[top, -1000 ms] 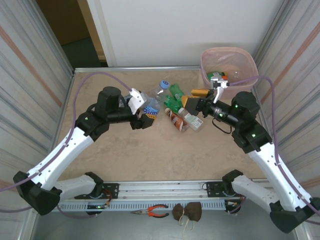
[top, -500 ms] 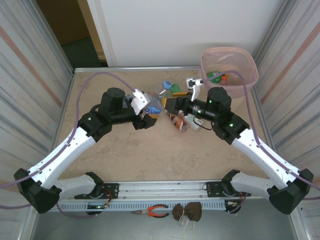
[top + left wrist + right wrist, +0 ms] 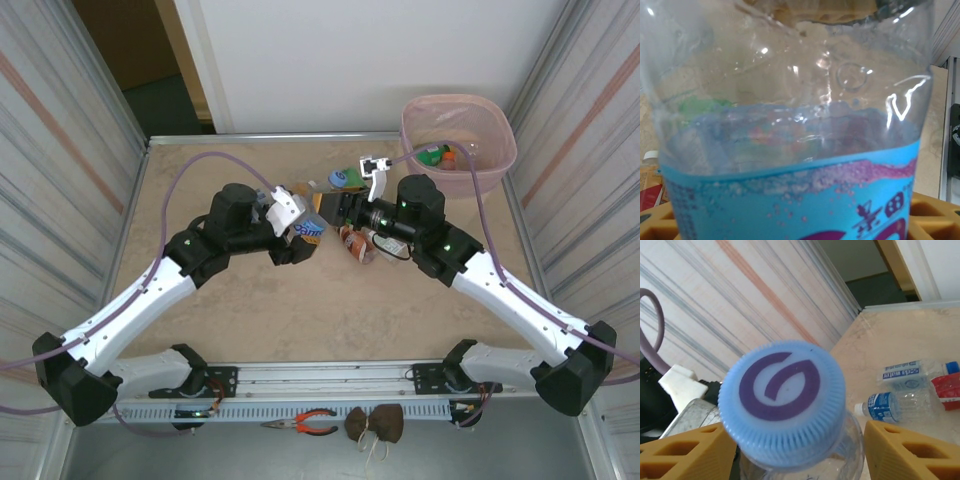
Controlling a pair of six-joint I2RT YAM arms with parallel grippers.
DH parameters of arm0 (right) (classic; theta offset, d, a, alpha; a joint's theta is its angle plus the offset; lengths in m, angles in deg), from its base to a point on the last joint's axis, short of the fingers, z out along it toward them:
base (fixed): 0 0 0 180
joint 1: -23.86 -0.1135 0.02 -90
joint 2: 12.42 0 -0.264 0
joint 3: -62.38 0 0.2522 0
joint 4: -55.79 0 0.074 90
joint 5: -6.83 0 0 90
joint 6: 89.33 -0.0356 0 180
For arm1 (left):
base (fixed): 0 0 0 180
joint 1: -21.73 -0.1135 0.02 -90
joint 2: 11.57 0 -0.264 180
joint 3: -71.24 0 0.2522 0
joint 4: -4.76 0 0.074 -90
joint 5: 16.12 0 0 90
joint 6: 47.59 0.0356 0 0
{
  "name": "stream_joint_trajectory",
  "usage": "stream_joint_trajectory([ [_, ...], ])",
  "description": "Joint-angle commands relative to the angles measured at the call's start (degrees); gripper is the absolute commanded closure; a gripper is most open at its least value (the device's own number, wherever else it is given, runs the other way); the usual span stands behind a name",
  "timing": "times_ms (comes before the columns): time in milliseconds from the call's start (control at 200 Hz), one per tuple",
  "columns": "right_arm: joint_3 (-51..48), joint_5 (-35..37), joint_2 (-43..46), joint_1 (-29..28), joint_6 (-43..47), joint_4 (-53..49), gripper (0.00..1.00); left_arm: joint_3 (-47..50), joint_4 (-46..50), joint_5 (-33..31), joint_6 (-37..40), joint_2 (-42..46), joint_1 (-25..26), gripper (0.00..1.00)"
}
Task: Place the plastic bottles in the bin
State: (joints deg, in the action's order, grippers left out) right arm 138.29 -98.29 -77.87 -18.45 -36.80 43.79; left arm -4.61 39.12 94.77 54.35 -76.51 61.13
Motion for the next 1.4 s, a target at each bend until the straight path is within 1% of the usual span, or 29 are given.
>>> stream_joint_trajectory([
  [0, 2.2, 1.1, -0.2, -0.1, -1.0, 2.0, 0.38, 0.5, -2.5, -0.7, 0.0, 0.5, 0.3, 0.37],
  [130, 2.3, 0.9, -0.4, -0.1, -1.0, 1.8, 0.43, 0.0, -2.6, -0.4, 0.0, -0.2, 0.3, 0.36],
  [366, 2.5, 2.0, 0.0, 0.5, -0.2, 1.0, 0.47, 0.4, -3.5, -0.3, -0.6, -0.3, 0.3, 0.3],
  [581, 3.3, 1.1, -0.1, 2.7, -0.7, 0.2, 0.5, 1.3, -4.3, 0.0, -1.5, 1.9, 0.2, 0.23],
  [726, 4.8, 0.7, 0.3, 5.0, 0.8, -2.0, 0.5, 2.2, -4.6, -0.3, -2.2, 4.2, 0.3, 0.19],
  [892, 8.3, 0.1, 1.0, 10.1, 3.6, -6.8, 0.5, 3.7, -5.3, -0.7, -3.6, 6.6, 0.3, 0.18],
  [1112, 17.1, -0.5, -0.4, 19.2, 11.8, -19.2, 0.5, 5.6, -6.7, 0.4, -6.2, 7.9, 0.2, 0.18],
  [1392, 29.0, 4.3, -5.6, 29.4, 22.1, -30.1, 0.5, 8.8, -9.2, 0.9, -8.8, 10.5, 0.2, 0.18],
])
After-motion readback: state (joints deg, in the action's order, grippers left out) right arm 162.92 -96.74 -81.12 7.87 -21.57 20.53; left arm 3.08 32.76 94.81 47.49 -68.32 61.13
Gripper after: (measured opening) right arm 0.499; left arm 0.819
